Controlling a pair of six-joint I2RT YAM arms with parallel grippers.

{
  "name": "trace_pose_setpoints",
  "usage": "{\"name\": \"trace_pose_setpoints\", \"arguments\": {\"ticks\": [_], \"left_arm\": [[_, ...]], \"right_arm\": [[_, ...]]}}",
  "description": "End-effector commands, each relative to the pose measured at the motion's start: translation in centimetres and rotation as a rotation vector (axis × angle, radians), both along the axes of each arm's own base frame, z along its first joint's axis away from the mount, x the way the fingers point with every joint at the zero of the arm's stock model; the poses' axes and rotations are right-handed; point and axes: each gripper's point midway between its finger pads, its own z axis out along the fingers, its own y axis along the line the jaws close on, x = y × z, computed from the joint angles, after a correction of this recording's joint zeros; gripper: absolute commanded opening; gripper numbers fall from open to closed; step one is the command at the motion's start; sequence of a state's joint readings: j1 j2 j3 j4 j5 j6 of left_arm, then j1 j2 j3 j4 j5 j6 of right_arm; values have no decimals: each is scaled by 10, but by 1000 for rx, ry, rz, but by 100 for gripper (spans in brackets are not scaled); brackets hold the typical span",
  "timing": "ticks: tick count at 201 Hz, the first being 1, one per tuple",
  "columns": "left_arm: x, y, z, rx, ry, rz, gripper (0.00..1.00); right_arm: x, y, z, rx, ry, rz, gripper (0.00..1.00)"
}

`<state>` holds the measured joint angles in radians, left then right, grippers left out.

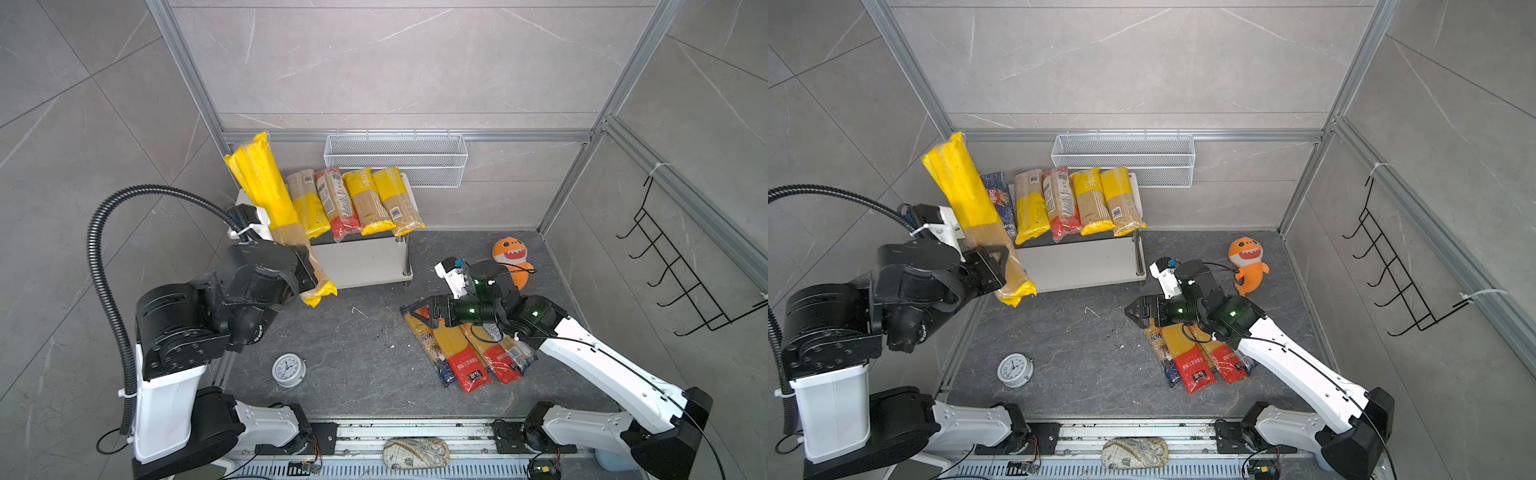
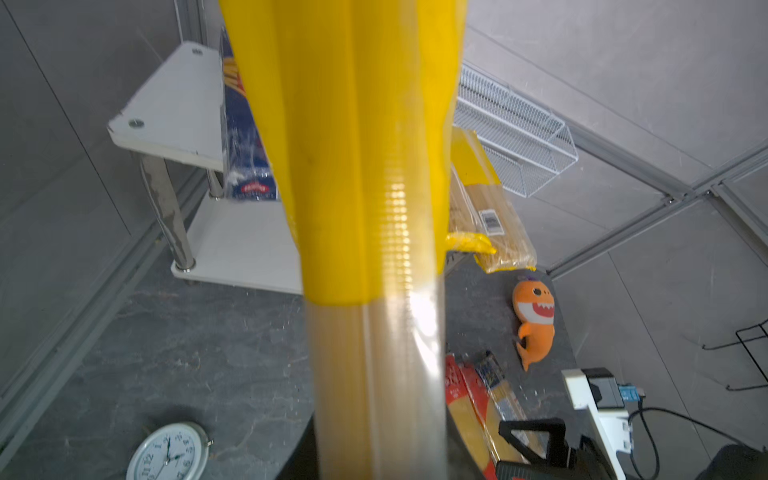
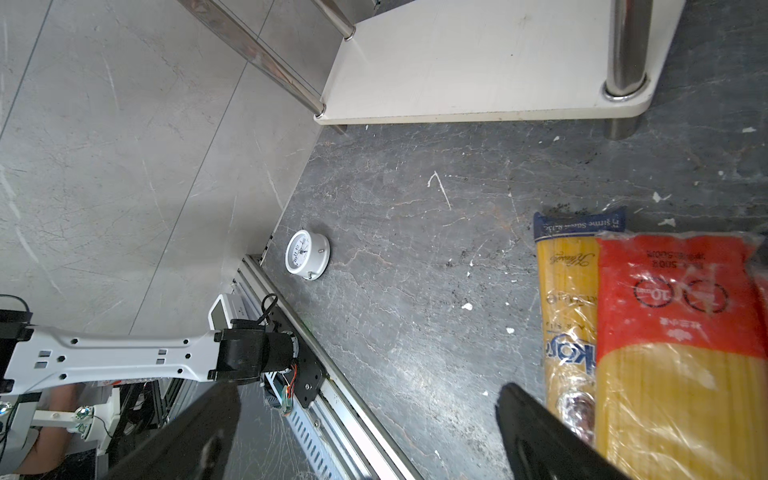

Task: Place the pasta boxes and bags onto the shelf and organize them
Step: 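Carry the yellow-and-tan pack up to the top shelf beside the Barilla pack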

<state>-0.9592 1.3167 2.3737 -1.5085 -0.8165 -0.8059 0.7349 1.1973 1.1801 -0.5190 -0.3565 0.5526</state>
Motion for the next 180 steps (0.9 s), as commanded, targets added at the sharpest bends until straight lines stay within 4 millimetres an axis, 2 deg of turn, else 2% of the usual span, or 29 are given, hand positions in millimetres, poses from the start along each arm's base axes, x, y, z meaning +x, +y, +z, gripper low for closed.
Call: {"name": "trace_pose_setpoints", "arguments": {"ticks": [1, 24, 60, 76, 96, 125, 159, 180], "left_arm": [[-3, 36, -9, 330, 50, 7, 0], [17, 36, -5, 318, 59, 5, 0], [58, 54, 0, 343, 73, 63, 0], [72, 67, 10, 332, 45, 84, 0], [86, 95, 20, 338, 25, 146, 0], [110, 124, 7, 313, 69, 201, 0], [125, 154, 15, 266, 23, 226, 0], [134, 169, 15, 241, 14, 225, 0]], "right_arm": [[-1, 4, 12, 10, -23, 24, 100], [0, 4, 14, 10, -25, 21, 100], [0, 1, 16, -2, -33, 12, 100], [1, 0, 16, -9, -34, 6, 100], [1, -4, 14, -23, -37, -7, 100], [3, -9, 11, -53, -41, -29, 100], [7, -14, 6, -82, -40, -56, 100], [9, -14, -4, -104, -24, -64, 100]]}}
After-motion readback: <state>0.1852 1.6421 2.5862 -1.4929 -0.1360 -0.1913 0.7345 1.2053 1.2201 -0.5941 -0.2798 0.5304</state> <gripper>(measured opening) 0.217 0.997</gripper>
